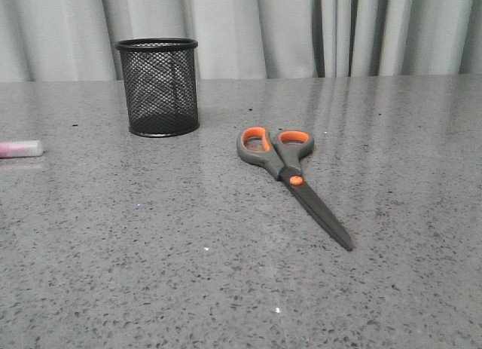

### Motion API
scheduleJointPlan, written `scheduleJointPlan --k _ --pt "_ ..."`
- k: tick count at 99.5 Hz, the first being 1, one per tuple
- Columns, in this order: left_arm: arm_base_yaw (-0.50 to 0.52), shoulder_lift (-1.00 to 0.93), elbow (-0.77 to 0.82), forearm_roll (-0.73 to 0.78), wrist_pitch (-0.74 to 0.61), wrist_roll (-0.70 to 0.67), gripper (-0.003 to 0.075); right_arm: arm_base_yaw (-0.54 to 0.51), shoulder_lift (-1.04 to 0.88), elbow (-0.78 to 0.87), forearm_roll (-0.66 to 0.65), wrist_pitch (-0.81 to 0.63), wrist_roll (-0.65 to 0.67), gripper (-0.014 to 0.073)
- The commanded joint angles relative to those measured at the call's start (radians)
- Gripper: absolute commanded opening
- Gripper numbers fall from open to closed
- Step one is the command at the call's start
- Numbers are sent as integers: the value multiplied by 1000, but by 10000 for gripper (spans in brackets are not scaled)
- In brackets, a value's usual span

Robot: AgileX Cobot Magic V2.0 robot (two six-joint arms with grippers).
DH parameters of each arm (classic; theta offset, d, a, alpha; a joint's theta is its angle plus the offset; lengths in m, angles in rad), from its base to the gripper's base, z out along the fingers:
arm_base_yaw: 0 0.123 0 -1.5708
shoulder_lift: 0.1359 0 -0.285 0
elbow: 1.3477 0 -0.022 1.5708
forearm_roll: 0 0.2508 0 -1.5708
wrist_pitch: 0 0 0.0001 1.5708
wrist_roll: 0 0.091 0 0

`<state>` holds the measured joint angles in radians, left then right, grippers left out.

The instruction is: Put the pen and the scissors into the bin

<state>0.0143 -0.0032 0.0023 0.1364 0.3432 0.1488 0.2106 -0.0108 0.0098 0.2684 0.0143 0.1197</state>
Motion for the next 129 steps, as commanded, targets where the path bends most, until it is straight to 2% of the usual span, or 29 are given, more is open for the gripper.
scheduleJointPlan --k 1,31,38,48,68,73,85,92,114,129 --pt "5 -34 43 10 -42 -6 -19 -6 -19 15 28 -102 -1 -48" --pt "5 -34 43 1 -42 -6 -19 -6 -19 15 28 -14 -1 -48" --pt "5 -33 43 -65 -47 -6 -19 -6 -19 15 28 -14 -1 -48" --pt "5 -33 43 -235 -84 -4 -19 -6 -19 15 28 -14 -1 -48" --pt "5 -33 43 -270 -124 -4 -19 -6 -19 15 28 -14 -1 -48" --pt "5 -33 43 -337 -147 -4 -19 -6 -19 15 28 -14 -1 -48" --pt "5 -33 43 -691 -199 -4 -19 -6 -19 15 42 -14 -1 -48" --pt "5 -33 43 -822 -215 -4 -19 -6 -19 15 42 -14 -1 -48" --pt "5 -33 43 -1110 -249 -4 -19 -6 -19 15 46 -14 -1 -48" --pt "5 -33 23 -1135 -228 -4 1 -6 -19 -9 87 -14 -1 -48"
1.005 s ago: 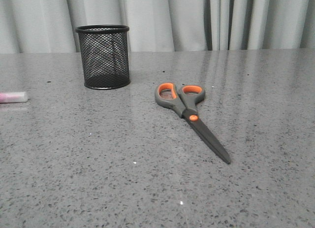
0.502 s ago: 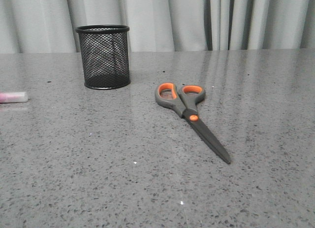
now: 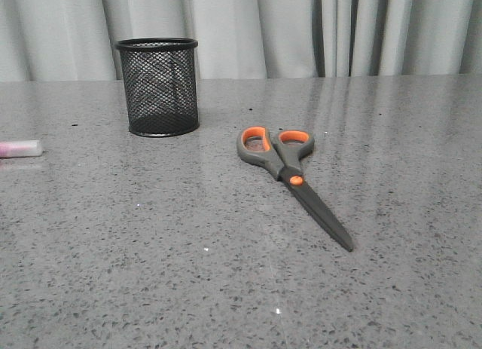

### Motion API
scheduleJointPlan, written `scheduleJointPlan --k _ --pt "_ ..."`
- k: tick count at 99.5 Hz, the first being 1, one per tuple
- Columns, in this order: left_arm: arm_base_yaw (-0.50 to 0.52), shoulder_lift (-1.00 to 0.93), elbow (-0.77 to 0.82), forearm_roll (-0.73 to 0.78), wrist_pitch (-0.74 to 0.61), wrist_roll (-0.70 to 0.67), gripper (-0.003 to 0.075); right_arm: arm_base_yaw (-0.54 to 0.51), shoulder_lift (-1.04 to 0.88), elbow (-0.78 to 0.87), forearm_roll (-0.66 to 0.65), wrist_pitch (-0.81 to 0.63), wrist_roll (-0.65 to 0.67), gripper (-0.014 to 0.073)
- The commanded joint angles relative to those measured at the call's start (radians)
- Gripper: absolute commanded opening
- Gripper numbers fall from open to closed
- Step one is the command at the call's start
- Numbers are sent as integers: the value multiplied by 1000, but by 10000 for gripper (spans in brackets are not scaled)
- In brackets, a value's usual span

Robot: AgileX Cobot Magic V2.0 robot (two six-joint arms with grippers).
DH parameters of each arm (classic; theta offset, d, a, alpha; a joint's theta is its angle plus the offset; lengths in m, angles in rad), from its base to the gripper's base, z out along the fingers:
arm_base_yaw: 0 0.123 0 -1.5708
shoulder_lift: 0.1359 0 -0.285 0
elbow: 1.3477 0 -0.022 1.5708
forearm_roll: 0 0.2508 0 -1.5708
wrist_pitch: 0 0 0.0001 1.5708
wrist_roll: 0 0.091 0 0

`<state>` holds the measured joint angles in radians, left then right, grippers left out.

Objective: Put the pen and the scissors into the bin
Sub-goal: 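Move the left gripper down over the pink highlighter and grasp it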

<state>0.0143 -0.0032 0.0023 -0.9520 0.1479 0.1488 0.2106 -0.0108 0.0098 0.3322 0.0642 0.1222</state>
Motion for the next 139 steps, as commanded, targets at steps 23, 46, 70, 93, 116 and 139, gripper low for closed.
scheduleJointPlan --k 23,46,70,93,116,139 --pt "5 -7 -109 0 114 34 271 -6 53 -149 -39 -38 -5 62" --pt "5 166 -337 96 311 285 228 -2 241 -286 -84 29 -6 330" --pt "5 460 -580 227 553 371 223 36 374 -350 -84 72 -30 328" --pt "-58 740 -801 320 729 515 232 89 386 -359 -84 69 -53 328" --pt "-166 1015 -1039 506 930 787 234 90 386 -359 -84 69 -53 328" --pt "-211 1206 -1137 715 961 995 235 90 386 -359 -84 73 -53 328"
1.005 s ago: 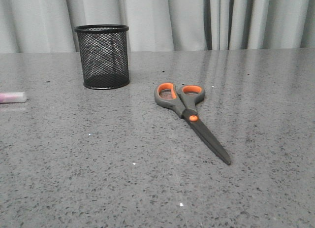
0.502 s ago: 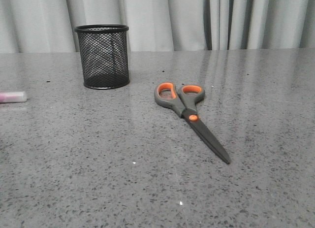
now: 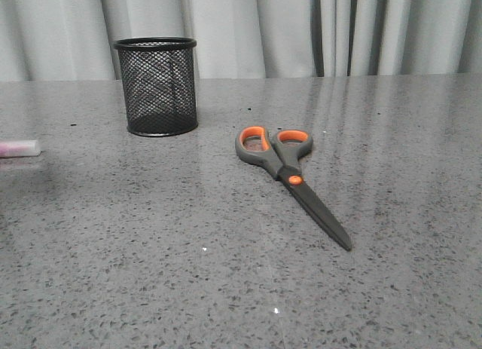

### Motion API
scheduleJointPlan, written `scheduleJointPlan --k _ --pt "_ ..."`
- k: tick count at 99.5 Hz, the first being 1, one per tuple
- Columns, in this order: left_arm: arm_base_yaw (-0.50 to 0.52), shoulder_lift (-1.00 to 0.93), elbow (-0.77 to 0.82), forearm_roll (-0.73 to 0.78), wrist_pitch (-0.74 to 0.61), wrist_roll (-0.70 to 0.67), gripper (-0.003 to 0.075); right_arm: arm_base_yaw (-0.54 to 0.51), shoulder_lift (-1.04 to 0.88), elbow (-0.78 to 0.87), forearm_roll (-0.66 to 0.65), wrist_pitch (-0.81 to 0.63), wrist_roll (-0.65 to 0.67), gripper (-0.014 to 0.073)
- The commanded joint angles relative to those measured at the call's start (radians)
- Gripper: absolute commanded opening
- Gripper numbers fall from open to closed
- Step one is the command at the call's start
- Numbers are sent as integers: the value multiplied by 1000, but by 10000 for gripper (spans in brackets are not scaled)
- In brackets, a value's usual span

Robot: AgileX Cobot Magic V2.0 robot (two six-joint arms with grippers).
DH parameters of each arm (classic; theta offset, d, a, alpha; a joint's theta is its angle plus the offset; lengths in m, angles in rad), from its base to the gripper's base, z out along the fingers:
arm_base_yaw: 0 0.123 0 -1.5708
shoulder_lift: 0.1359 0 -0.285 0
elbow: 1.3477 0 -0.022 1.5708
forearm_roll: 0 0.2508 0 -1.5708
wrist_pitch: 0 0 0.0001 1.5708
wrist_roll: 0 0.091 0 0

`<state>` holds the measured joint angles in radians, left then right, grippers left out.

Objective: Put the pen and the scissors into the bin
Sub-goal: 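Move the left gripper down over the pink highlighter and grasp it, then lift the pink highlighter with the left gripper above the mesh cup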

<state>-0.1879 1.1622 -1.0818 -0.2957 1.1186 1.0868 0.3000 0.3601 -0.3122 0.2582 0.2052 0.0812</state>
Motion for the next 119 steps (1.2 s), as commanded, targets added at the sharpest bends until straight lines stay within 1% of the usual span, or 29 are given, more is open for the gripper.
scheduleJointPlan --k 1,16,23,35,42,54,59,76,97,110,119 --pt "-9 46 -57 66 -4 57 235 1 15 -37 -10 -68 -12 328" --pt "-9 118 -80 210 21 60 235 1 15 -37 -10 -68 -12 328" --pt "-9 137 -82 240 17 85 235 1 15 -37 -11 -68 -13 328" --pt "-9 169 -82 235 17 162 239 1 15 -35 -19 -66 -18 328" --pt "-9 193 -82 235 12 169 270 1 15 -35 -24 -66 -18 328" --pt "-7 231 -82 235 -27 169 347 1 15 -35 -28 -58 -18 328" --pt "-7 244 -90 225 -35 169 360 1 15 -35 -28 -55 -18 328" --pt "0 292 -134 220 -38 179 359 1 15 -35 -37 -51 -18 328" --pt "28 360 -201 167 -37 203 359 1 15 -35 -37 -51 -18 328" --pt "28 402 -212 134 -29 247 358 1 15 -35 -37 -46 -18 328" --pt "28 429 -212 129 -23 248 359 1 15 -35 -37 -42 -18 328"
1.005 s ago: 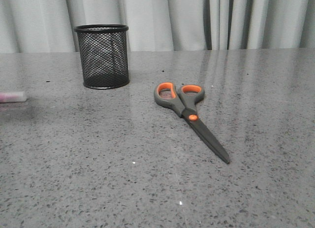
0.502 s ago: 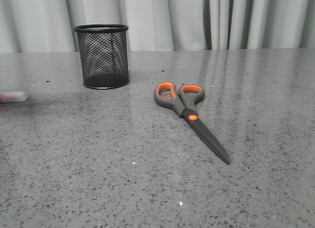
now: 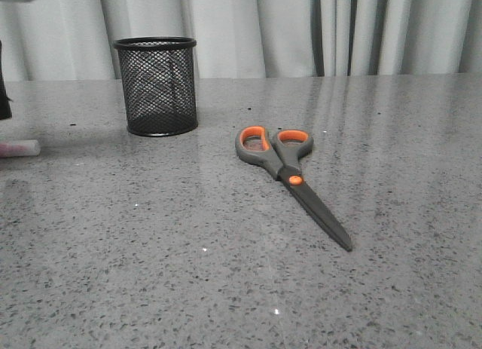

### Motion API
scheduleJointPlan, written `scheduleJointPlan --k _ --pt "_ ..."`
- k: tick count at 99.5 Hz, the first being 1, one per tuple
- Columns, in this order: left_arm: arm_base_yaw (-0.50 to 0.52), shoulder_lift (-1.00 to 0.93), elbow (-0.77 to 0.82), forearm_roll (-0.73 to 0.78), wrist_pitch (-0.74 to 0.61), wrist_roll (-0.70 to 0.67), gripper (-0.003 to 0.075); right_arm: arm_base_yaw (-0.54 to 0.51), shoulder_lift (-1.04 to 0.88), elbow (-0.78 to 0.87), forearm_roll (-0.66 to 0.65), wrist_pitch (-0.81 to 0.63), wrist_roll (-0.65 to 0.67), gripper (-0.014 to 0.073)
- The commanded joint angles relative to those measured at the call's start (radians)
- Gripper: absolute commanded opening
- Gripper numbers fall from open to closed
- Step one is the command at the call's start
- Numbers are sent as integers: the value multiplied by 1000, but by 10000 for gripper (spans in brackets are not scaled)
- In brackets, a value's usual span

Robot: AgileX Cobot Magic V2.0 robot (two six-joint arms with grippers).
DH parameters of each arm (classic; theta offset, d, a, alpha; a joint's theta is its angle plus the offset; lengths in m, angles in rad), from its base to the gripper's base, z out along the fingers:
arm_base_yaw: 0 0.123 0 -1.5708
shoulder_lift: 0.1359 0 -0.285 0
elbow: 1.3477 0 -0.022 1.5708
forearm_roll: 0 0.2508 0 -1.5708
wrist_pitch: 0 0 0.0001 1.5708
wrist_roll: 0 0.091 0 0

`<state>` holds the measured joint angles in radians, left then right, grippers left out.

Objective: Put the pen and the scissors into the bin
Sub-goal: 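Lift the pink highlighter with the left gripper above the mesh cup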

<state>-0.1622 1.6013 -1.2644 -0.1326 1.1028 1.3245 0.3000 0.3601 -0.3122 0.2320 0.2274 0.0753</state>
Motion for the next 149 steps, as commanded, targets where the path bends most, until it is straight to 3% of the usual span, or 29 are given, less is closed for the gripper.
scheduleJointPlan --k 1,58,67,78,96,128,141,149 --pt "2 -10 -30 -34 -7 10 359 1 15 -35 -11 -62 -12 328" --pt "2 83 -30 -35 -25 10 352 1 15 -35 -11 -34 -12 328" --pt "2 90 -30 -78 -13 8 252 1 15 -35 -11 -28 -12 328" --pt "2 90 -30 -105 -4 -82 -16 1 15 -35 -11 -24 -12 328" --pt "2 69 -30 -118 -2 -189 -19 1 15 -35 -11 -23 -12 328" --pt "2 -131 -30 -373 -470 -203 -19 1 15 -35 -11 -19 -12 328" --pt "2 -201 -30 -667 -691 -171 -19 1 15 -35 -11 -17 -12 328" --pt "2 -210 -30 -924 -715 -50 -19 1 15 -35 -11 -17 -12 328"
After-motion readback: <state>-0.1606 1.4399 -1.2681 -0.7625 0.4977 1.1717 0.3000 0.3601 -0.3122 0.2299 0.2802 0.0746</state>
